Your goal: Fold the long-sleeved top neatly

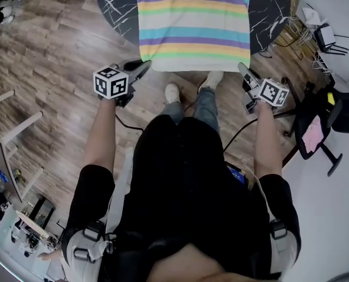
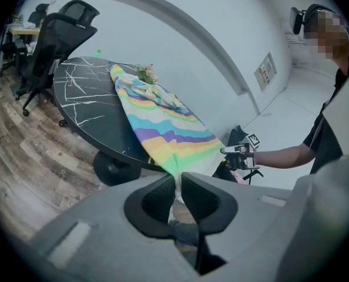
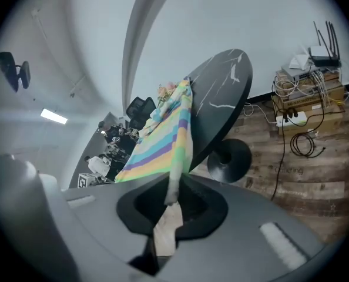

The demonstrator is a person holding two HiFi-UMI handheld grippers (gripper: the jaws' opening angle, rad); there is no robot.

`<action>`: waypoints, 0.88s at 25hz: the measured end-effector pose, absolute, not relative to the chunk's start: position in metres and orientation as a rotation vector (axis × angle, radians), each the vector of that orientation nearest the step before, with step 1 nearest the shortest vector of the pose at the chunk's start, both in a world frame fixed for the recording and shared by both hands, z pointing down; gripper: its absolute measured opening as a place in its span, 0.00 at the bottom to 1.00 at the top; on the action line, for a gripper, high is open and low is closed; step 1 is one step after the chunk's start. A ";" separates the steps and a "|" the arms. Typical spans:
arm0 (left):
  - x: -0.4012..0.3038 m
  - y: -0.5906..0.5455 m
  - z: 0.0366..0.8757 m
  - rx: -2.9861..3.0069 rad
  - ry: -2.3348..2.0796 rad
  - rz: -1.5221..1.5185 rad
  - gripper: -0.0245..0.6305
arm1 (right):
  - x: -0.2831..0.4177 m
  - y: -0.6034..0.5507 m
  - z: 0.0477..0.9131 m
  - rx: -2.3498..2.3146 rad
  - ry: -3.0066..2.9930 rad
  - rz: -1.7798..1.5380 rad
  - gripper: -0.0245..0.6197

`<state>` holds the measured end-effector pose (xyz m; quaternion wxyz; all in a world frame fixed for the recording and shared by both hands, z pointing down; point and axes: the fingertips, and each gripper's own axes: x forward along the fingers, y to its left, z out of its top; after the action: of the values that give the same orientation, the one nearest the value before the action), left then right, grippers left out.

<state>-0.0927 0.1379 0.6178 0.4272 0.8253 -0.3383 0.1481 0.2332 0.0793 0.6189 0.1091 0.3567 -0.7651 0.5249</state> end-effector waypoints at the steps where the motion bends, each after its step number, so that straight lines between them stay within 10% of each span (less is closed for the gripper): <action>1: -0.093 0.139 0.617 2.062 -0.849 0.371 0.10 | 0.234 0.081 0.617 1.053 -2.254 1.530 0.07; 22: -0.095 0.218 0.603 2.051 -0.814 0.507 0.10 | 0.236 0.168 0.582 1.132 -2.229 1.510 0.07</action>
<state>-0.0951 0.2184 0.6033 0.4247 0.8201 -0.3256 0.2025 0.2358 0.1681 0.5819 0.1101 0.3853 -0.7586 0.5138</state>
